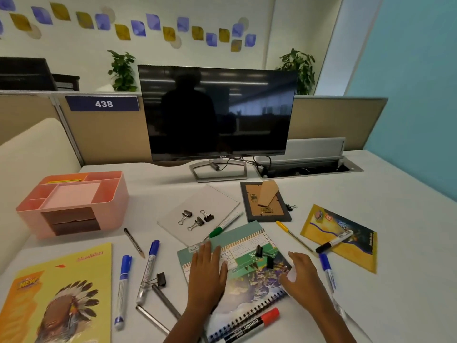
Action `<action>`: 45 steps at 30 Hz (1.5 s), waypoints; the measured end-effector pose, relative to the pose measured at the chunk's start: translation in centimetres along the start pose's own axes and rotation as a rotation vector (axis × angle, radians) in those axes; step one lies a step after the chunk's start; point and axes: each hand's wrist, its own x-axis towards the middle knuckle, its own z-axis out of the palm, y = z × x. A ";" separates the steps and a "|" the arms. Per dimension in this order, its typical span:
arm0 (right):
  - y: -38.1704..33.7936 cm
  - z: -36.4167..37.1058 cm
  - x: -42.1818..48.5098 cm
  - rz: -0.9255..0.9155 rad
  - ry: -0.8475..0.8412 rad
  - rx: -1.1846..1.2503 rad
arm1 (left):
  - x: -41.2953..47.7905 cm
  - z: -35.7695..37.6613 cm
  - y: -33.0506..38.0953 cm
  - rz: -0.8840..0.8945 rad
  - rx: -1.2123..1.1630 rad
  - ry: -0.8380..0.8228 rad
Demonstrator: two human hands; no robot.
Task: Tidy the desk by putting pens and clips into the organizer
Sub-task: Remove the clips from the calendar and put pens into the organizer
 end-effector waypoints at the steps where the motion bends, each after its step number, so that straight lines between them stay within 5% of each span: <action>1: 0.3 -0.2 -0.2 0.023 -0.075 -0.022 | 0.0 0.2 0.0 -0.002 -0.002 -0.007; 7: 0.6 -0.2 -1.4 0.069 -0.378 -0.182 | 0.3 0.4 0.1 -0.045 -0.041 -0.071; 14: -0.6 -2.2 -1.1 0.106 -0.168 -0.119 | -0.1 -1.0 -0.3 -0.005 -0.087 -0.025; 20: -4.8 -3.6 0.0 0.113 0.049 0.199 | 0.2 -3.2 -3.6 -0.051 -0.067 -0.041; 23: -7.9 -2.8 0.7 0.060 0.039 0.300 | 0.3 -4.9 -6.0 -0.084 -0.036 0.126; 35: -23.6 5.7 4.0 -0.360 -0.034 0.397 | 0.2 -8.5 -20.0 -0.216 0.147 0.230; 45: -37.4 12.3 10.3 -0.679 0.177 0.408 | 1.5 -7.7 -24.0 -0.163 0.079 0.252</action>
